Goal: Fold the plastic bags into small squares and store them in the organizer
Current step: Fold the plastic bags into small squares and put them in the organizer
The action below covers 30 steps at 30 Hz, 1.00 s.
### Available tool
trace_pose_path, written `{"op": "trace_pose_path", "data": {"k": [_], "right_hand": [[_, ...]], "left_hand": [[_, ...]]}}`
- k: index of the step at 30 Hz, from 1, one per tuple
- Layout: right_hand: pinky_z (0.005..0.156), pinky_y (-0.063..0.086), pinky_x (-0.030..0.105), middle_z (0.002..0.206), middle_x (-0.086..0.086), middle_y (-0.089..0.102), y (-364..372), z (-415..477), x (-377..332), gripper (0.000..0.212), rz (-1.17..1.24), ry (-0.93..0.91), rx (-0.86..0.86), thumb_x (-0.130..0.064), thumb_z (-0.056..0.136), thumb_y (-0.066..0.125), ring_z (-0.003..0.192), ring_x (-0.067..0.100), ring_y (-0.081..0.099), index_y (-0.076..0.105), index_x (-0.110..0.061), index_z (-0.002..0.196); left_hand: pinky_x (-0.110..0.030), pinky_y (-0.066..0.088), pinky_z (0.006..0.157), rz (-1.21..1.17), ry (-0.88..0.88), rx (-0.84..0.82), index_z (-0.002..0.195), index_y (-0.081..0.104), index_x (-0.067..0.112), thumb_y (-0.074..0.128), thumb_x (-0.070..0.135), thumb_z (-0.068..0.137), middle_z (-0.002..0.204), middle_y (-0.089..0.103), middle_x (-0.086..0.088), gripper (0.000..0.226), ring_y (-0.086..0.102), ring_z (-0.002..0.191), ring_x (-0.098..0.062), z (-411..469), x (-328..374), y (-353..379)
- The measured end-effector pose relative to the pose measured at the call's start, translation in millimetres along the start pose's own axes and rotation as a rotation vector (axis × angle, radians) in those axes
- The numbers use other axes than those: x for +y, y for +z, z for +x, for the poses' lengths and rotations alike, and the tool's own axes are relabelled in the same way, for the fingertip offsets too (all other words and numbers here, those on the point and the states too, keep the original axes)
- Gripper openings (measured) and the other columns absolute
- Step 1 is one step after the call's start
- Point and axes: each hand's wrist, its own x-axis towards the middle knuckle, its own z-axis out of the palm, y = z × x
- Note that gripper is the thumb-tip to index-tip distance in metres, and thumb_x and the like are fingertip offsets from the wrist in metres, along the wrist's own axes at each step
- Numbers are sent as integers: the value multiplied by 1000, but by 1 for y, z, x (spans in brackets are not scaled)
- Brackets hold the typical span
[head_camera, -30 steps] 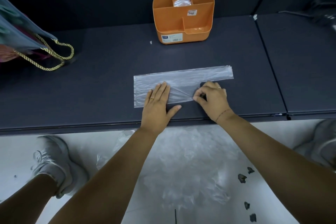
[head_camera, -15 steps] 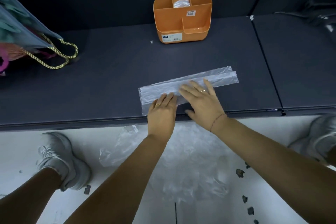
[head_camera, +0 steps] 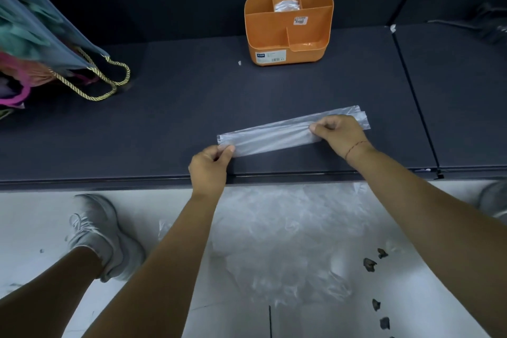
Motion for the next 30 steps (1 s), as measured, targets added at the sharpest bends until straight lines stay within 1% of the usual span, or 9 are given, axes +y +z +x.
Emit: {"op": "trace_pose_path", "data": {"k": [2,6,11,14,16,19,22,24,30], "right_hand": [[93,50,31,71,-3,66,7,8,-1,24,-20,46,67,-24,91,64,76,14,62,66,-12,70],[96,46,38,80,-2,65,22,15,-4,17,-180,83,226,-32,93,61,85,20,61,61,-19,81],[91,44,40,88,2,69,34,19,1,18,-403,12,355,-36,93,59,90,26,63,63,-19,91],[92,38,39,108,8,61,37,13,1,21,-451,-50,469,-29,91,61,101,30,58,61,-14,106],[94,34,40,120,13,54,45,3,-5,31,-485,-257,558,-23,90,53,111,33,53,59,-10,117],[113,27,43,141,16,48,75,-12,-14,45,-584,-648,266,-16,92,41,132,33,43,54,-4,133],[121,-1,36,161,8,15,96,-21,-10,63,-812,-598,-125,-39,98,12,149,22,10,20,-8,152],[120,-10,33,163,3,-2,87,-18,-1,82,-913,-504,-182,-57,86,-8,149,16,-6,2,-12,154],[120,-9,35,162,2,-12,26,-6,27,94,-1021,-337,-118,-68,77,-12,148,17,-13,-8,-15,153]], "left_hand": [[-34,50,96,33,0,69,78,72,24,70,32,90,80,71,15,14,67,84,-10,5,-2,5],[-44,48,95,123,16,205,69,59,38,71,36,89,67,61,19,23,65,78,-16,9,-1,14],[-26,25,86,343,103,295,91,68,21,65,32,92,65,56,10,11,59,87,-21,17,-3,23],[-33,28,92,456,182,366,109,63,13,67,23,90,89,61,-3,21,52,101,-27,15,-5,24],[-44,34,101,532,402,409,118,61,8,55,18,93,113,60,-12,28,49,113,-30,11,-4,28],[-44,21,119,658,690,121,135,53,2,28,20,100,142,51,-15,47,39,138,-30,6,-5,42],[-42,12,121,846,663,-84,149,35,1,18,32,101,157,32,-15,59,25,147,-28,2,-21,48],[-44,19,119,899,663,-92,148,35,-1,22,35,101,156,33,-17,60,29,145,-31,3,-28,47],[-44,16,120,930,614,-135,151,29,0,17,42,100,158,28,-16,67,24,147,-31,-1,-19,45]]}}
